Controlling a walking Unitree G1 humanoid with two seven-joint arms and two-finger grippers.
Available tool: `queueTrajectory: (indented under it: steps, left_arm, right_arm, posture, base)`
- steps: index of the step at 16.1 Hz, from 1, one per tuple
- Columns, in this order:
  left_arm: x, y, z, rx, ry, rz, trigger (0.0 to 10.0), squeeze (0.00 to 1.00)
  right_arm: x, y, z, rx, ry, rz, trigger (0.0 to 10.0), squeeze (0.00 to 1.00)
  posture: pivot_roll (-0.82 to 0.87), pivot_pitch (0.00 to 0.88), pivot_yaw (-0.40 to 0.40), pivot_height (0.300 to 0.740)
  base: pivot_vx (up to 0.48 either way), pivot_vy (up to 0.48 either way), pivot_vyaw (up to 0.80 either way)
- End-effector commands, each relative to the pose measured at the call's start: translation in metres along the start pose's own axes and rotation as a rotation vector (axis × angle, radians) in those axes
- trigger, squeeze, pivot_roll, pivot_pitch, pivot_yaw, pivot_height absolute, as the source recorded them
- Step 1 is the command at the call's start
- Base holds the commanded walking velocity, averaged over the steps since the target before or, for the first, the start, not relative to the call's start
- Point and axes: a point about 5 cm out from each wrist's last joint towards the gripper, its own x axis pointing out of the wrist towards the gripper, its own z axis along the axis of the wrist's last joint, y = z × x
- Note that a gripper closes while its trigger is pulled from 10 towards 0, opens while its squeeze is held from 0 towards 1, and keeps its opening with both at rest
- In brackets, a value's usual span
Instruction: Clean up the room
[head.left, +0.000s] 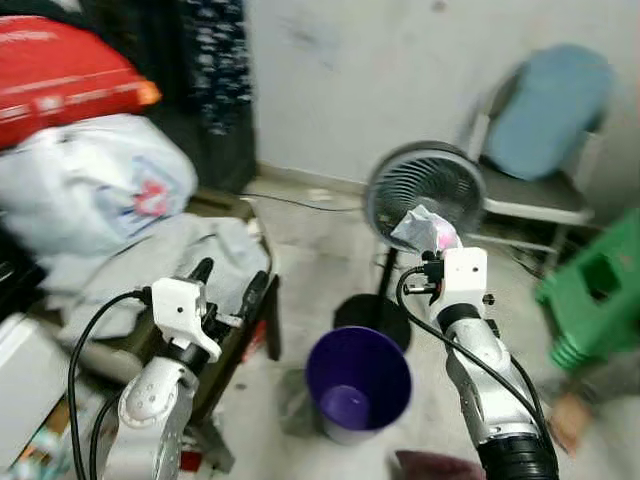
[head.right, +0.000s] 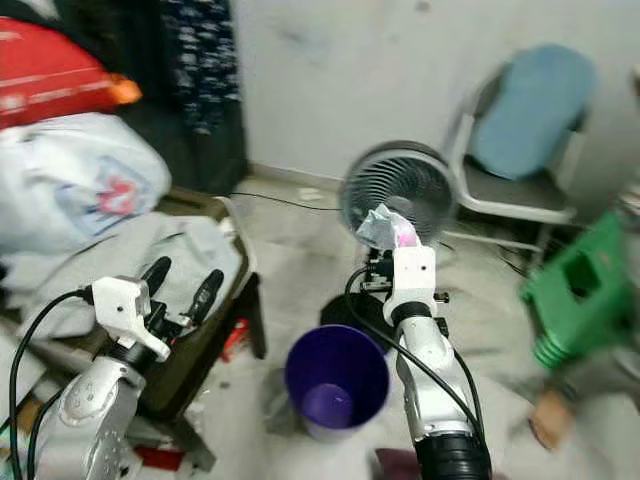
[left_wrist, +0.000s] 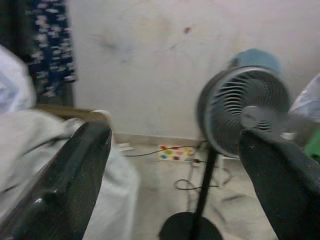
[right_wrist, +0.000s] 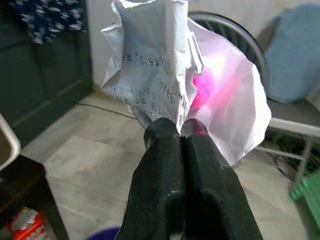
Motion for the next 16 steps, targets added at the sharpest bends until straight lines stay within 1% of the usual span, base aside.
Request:
queueTrajectory:
  steps: [1,3,5,7,8,10,11,14,15,16]
  left_arm:
    - [-0.006,-0.005,-0.001,-0.017,0.013,-0.047,10.0,0.0]
    - [-0.008,-0.004,-0.002,0.013,0.035,-0.067,10.0,0.0]
    - [-0.002,-0.008,-0.002,0.012,0.05,-0.123,10.0,0.0]
    - [0.003,-0.011,0.001,0.003,0.044,-0.155,10.0,0.0]
    - [0.005,-0.013,0.0,0.017,0.047,-0.186,10.0,0.0]
    - [0.009,-0.016,0.004,0.042,0.036,-0.214,10.0,0.0]
    - [0.01,-0.019,0.005,0.043,0.033,-0.225,10.0,0.0]
    - [0.006,-0.026,0.004,0.073,0.048,-0.276,10.0,0.0]
    - [0.004,-0.026,0.004,0.071,0.05,-0.27,10.0,0.0]
    - [0.004,-0.026,-0.001,0.083,0.085,-0.242,10.0,0.0]
  right_arm:
    - [-0.001,0.002,0.003,0.012,-0.001,-0.006,10.0,0.0]
    - [-0.006,0.003,0.004,0.011,-0.012,-0.007,10.0,0.0]
    - [-0.011,0.003,-0.004,0.02,0.016,-0.024,10.0,0.0]
    - [-0.007,0.006,-0.003,0.032,0.016,-0.03,10.0,0.0]
    - [-0.002,0.012,-0.001,0.053,0.023,-0.032,10.0,0.0]
    - [0.003,0.018,0.003,0.049,0.005,-0.016,10.0,0.0]
    - [0.004,0.022,0.003,0.054,0.003,0.005,10.0,0.0]
    - [0.007,0.022,0.002,0.048,0.008,0.006,10.0,0.0]
    - [0.007,0.022,0.001,0.047,0.008,0.004,10.0,0.0]
    - [0.008,0.023,0.001,0.045,0.009,0.004,10.0,0.0]
  posture:
    - [0.06,0.0,-0.046,0.74]
    - [0.05,0.0,-0.036,0.74]
    - [0.04,0.028,-0.015,0.74]
    - [0.03,0.029,-0.008,0.74]
    - [0.03,0.024,-0.008,0.74]
    - [0.04,0.024,-0.009,0.74]
    - [0.05,0.024,-0.01,0.74]
    - [0.05,0.031,-0.012,0.74]
    - [0.05,0.035,-0.011,0.74]
    - [0.05,0.04,-0.012,0.74]
  base:
    - [0.0,0.0,-0.8]
    - [0.0,0.0,-0.2]
    - [0.0,0.0,0.0]
    - [0.0,0.0,0.0]
    - [0.0,0.0,-0.8]
    - [0.0,0.0,-0.8]
    - [0.0,0.0,0.0]
    - [0.0,0.0,0.0]
    - [0.0,0.0,0.0]
    - [0.0,0.0,0.0]
